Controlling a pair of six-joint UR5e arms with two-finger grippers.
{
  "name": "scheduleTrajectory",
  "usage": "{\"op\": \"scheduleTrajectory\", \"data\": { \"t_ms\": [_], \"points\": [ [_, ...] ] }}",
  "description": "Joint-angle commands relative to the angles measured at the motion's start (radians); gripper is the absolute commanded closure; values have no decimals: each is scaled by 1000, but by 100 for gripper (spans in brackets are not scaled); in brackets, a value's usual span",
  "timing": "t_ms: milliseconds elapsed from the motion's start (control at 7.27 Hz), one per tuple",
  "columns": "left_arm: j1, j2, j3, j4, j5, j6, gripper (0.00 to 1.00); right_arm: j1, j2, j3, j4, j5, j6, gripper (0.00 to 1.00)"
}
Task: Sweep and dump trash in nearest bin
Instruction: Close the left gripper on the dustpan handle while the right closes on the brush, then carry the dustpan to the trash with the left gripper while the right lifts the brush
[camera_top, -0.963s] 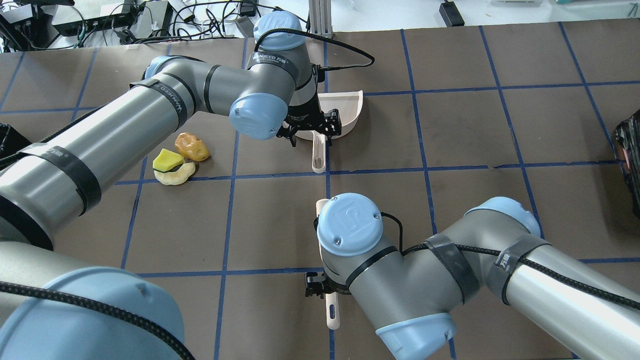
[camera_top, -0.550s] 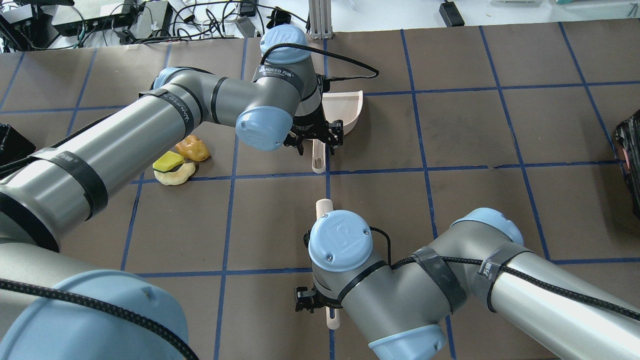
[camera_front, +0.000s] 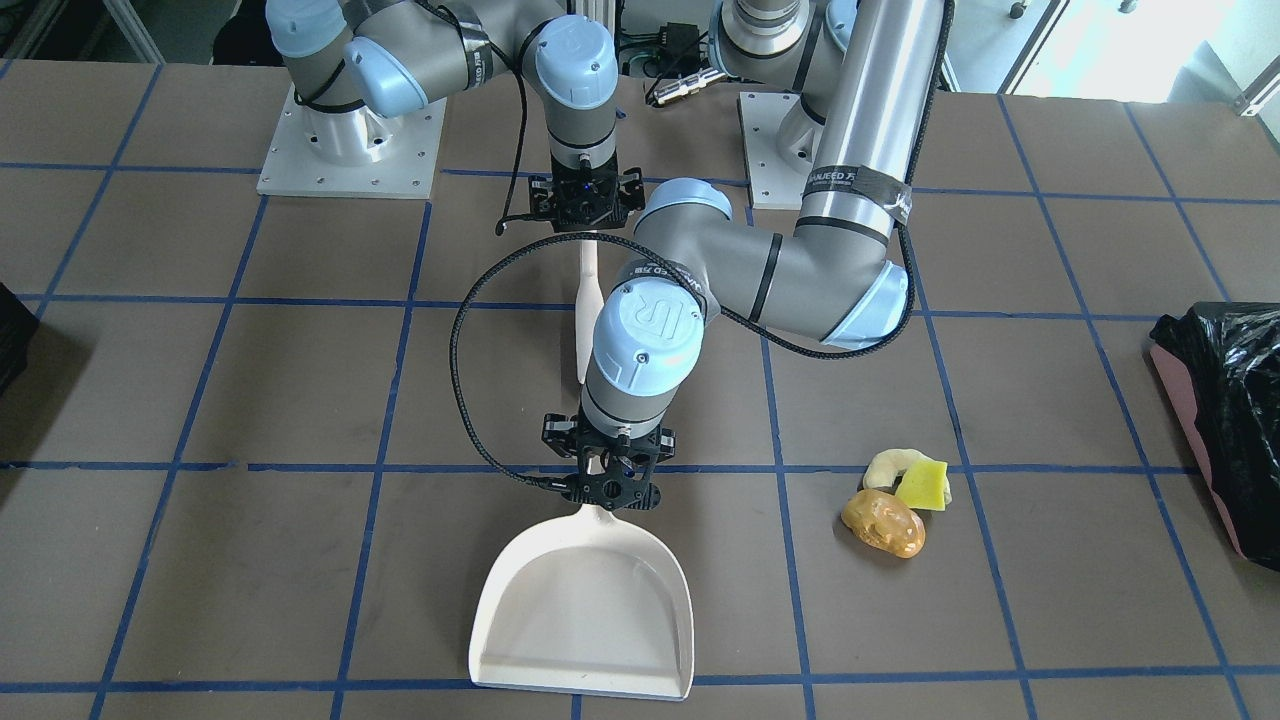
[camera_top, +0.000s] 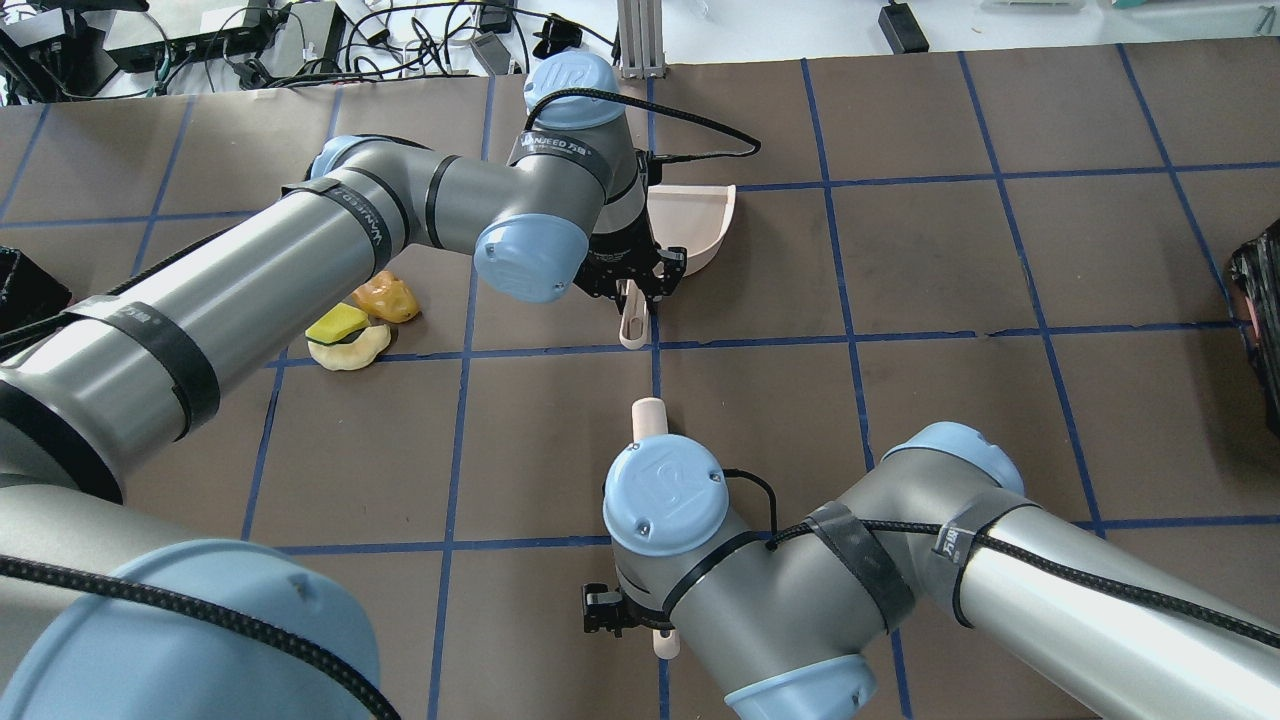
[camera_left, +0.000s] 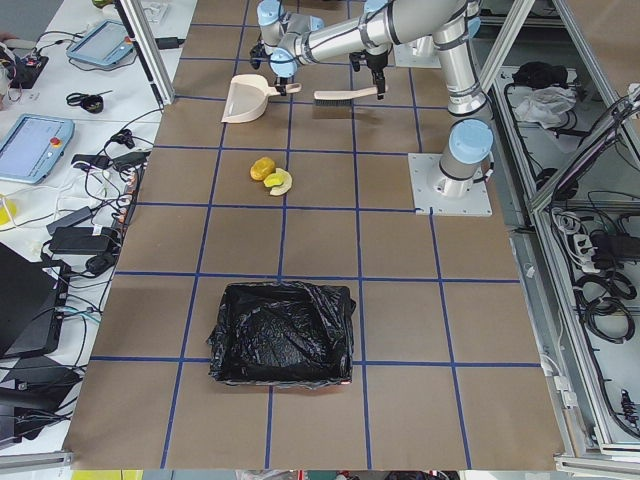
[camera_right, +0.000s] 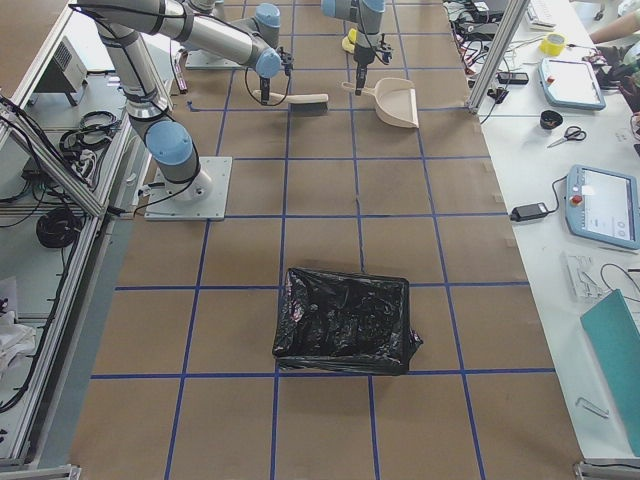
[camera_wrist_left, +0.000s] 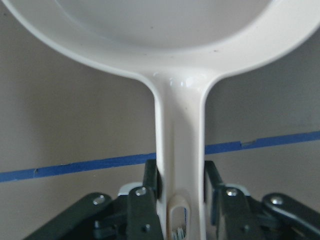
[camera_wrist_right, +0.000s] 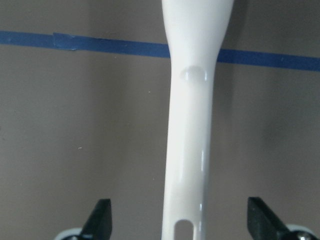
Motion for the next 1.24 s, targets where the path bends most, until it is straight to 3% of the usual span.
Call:
{"op": "scheduleTrajectory", "data": {
  "t_ms": [0, 138, 413, 688, 1101],
  "points": [
    [0, 11, 2, -7, 5, 12, 100, 0, -4, 2, 7, -1, 36, 22],
    [8, 32, 9, -17, 13, 33, 100, 2, -5, 2, 10, -1, 42, 33],
    [79, 66, 10, -26, 124, 110, 100, 0, -2, 0, 16, 1, 46, 53],
    [179, 106, 3, -32, 148, 307, 100, 0, -5, -1, 11, 10, 62, 100],
    [285, 175, -14, -99, 149, 585, 100, 0, -10, -8, 14, -10, 65, 100]
  ]
}}
